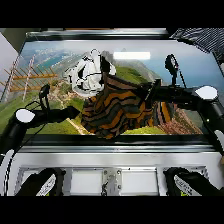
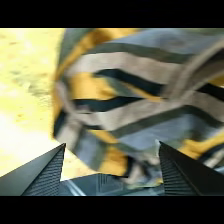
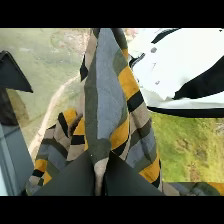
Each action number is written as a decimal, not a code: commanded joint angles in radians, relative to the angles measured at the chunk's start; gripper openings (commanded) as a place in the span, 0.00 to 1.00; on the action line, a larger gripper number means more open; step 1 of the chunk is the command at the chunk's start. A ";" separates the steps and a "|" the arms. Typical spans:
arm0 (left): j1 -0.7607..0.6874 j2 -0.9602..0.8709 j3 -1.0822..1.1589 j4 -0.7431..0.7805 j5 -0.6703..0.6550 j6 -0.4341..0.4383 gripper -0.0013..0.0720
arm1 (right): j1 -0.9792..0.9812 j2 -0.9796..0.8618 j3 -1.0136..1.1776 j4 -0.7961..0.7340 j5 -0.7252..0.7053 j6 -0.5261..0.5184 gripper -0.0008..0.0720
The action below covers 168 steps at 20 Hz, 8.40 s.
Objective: Fold the clothes and pants, and hang the long-sleeved shirts on hangers.
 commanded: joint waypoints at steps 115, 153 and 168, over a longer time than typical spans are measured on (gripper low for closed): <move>-0.523 -0.131 1.183 0.454 -0.418 -0.343 0.75 | -0.010 0.083 -0.219 0.578 0.204 -0.275 0.02; -0.372 -0.042 0.622 0.446 -0.124 -0.292 0.03 | -1.209 0.095 0.689 -0.750 -0.551 0.776 0.02; -0.372 -0.042 0.622 0.446 -0.127 -0.292 0.03 | -1.219 0.077 0.769 -0.822 -0.549 0.841 0.02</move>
